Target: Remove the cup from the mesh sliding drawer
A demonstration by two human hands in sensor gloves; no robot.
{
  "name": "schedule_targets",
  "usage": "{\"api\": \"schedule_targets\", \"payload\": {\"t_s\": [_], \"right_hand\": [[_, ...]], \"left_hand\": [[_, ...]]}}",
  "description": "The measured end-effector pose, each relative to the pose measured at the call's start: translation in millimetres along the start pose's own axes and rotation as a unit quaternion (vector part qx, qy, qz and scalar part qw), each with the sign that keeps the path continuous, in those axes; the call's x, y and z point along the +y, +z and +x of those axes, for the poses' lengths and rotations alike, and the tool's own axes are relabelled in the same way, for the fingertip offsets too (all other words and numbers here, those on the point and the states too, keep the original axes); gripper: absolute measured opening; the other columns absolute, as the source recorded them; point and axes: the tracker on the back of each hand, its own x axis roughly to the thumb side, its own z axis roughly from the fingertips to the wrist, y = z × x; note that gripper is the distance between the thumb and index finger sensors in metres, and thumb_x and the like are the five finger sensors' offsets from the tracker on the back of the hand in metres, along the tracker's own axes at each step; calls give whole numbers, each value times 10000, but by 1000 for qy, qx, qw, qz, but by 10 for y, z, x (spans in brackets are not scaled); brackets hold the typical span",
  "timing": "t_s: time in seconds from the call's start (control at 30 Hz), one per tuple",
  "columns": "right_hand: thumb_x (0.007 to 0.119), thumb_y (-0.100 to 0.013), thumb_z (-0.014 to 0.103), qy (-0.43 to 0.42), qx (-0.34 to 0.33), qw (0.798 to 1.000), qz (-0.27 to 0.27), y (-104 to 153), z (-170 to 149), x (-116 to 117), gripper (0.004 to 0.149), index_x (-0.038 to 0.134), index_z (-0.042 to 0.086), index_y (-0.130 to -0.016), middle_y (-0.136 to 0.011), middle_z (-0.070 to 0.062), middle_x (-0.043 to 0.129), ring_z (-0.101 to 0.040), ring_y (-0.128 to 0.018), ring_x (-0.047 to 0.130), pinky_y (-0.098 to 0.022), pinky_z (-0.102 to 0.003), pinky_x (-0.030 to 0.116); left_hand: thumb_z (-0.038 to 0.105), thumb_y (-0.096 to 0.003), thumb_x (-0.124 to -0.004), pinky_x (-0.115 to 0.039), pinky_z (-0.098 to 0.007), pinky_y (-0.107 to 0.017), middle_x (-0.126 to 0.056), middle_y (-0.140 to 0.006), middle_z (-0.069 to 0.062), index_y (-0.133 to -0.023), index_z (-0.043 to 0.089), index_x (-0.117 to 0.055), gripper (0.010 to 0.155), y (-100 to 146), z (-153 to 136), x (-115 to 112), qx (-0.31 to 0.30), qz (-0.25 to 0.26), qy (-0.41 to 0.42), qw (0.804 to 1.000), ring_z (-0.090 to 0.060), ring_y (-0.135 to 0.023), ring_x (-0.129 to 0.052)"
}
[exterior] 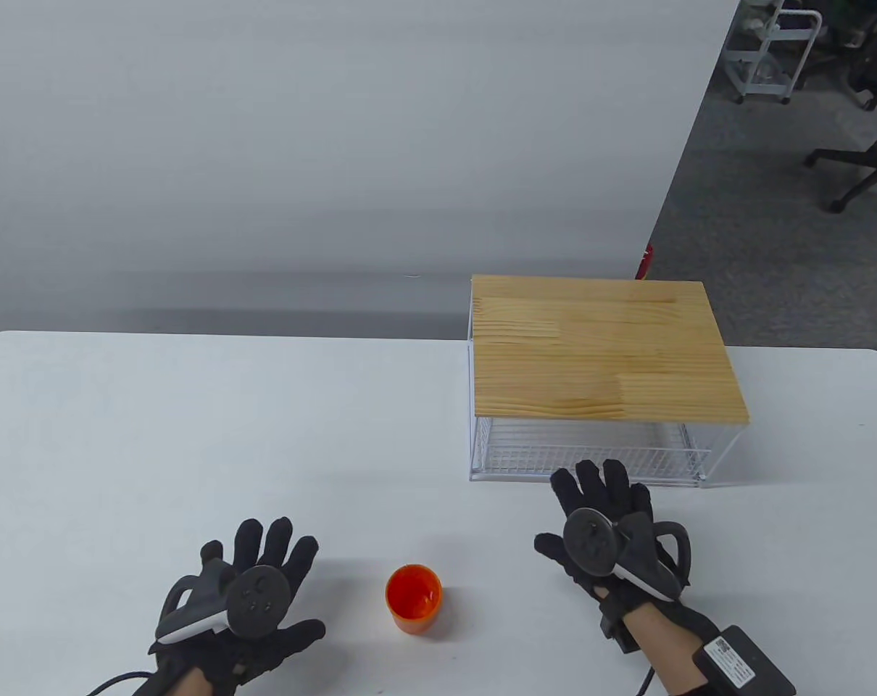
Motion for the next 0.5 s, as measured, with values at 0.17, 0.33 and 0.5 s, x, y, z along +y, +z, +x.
{"api": "schedule_targets", "payload": {"t_s": [0.17,0.33,0.5], "right_hand": [[744,-442,680,-25,-31,999,6,254,182,-13,879,460,206,-1126,-1217,-241,451,-611,-1080,368,-713,-802,415],[718,-446,701,-24,-52,998,8,405,334,-23,896,433,203,-1134,-1224,-245,416,-617,-1077,322,-706,-813,381],[705,-450,704,-48,-56,997,24,500,388,48,911,397,197,-1141,-1230,-253,366,-625,-1068,265,-700,-821,340]], "left_hand": [[686,-557,-557,12,-828,-529,124,-1110,-240,-1104,187,37,950,0,22,-4,-4,1,0,1000,-614,-956,108],[686,-558,-557,12,-827,-529,119,-1113,-239,-1116,183,18,946,-2,30,-6,-6,2,-5,1000,-613,-957,106],[687,-556,-557,14,-827,-529,120,-1113,-238,-1113,185,22,947,16,61,2,-13,7,-4,1000,-614,-958,107]]}}
